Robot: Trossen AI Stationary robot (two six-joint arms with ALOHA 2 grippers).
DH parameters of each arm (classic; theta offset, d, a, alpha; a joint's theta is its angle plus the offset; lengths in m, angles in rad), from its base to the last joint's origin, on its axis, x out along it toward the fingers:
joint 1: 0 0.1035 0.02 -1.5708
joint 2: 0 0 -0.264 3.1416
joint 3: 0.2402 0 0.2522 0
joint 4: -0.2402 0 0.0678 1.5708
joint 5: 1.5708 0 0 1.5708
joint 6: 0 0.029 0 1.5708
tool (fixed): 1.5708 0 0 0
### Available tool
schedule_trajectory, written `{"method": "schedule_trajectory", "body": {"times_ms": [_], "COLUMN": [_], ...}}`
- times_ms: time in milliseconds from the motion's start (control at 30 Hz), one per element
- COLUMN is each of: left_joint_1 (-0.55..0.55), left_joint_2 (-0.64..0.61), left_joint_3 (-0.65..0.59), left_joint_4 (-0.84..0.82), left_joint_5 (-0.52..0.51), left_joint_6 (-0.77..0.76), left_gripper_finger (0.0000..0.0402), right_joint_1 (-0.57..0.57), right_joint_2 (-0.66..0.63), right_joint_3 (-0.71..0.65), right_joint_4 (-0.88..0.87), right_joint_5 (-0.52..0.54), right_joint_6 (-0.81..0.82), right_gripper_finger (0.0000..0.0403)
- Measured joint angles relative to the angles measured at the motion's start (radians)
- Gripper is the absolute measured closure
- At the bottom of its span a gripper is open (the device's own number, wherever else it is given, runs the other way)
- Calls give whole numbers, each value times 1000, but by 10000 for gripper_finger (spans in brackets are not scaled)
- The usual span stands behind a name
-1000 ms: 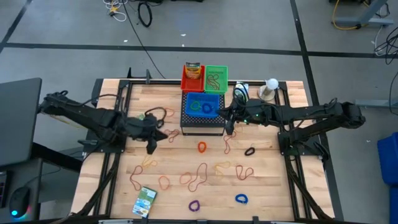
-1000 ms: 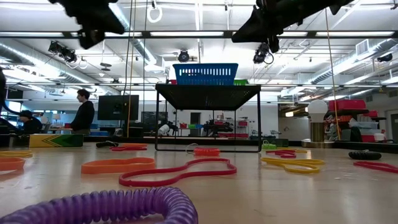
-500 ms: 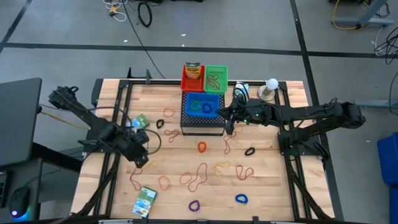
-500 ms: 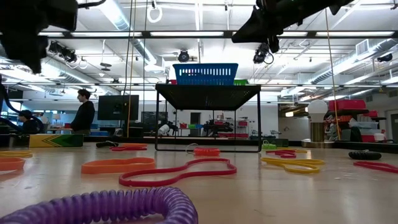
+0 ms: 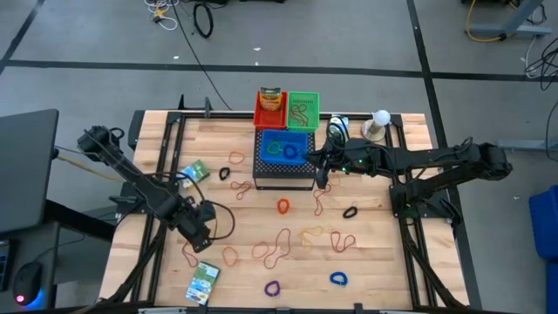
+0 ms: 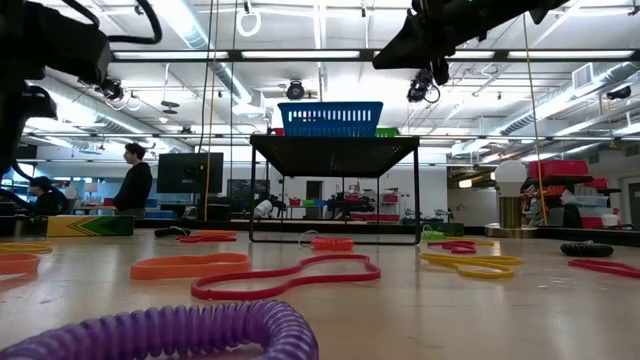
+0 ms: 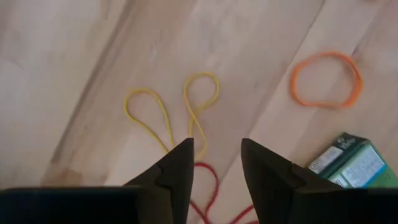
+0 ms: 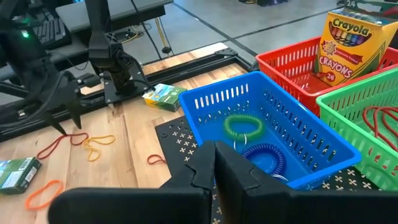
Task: Pick & Place Office Desk Supplies
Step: Put the yellow rubber band into the green bin on the shelf
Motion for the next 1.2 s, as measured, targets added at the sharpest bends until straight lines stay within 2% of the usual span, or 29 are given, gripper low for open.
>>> {"method": "schedule_trajectory", "body": {"times_ms": [233,367,533,800,1000,1200], "left_joint_1": [-22,-19,-9,0,22,42], "left_joint_2": [-76,-100,-101,-89,-59,-12], "left_joint_3": [-168,-175,-175,-175,-177,-177], "left_joint_4": [178,175,159,161,160,162], "left_joint_5": [44,9,57,29,40,9], "left_joint_6": [-82,-90,-96,-78,-50,-23], "left_gripper_finger": [255,255,255,252,209,167], "right_joint_1": [0,0,0,0,0,0], "right_joint_2": [0,0,0,1,1,1], "right_joint_3": [0,0,0,0,0,0], "right_joint_4": [24,62,73,70,72,73], "right_joint_5": [-3,-2,-2,-2,-2,0], "right_joint_6": [-2,-16,-6,-3,-11,-21], "right_gripper_finger": [382,382,382,382,382,382]}}
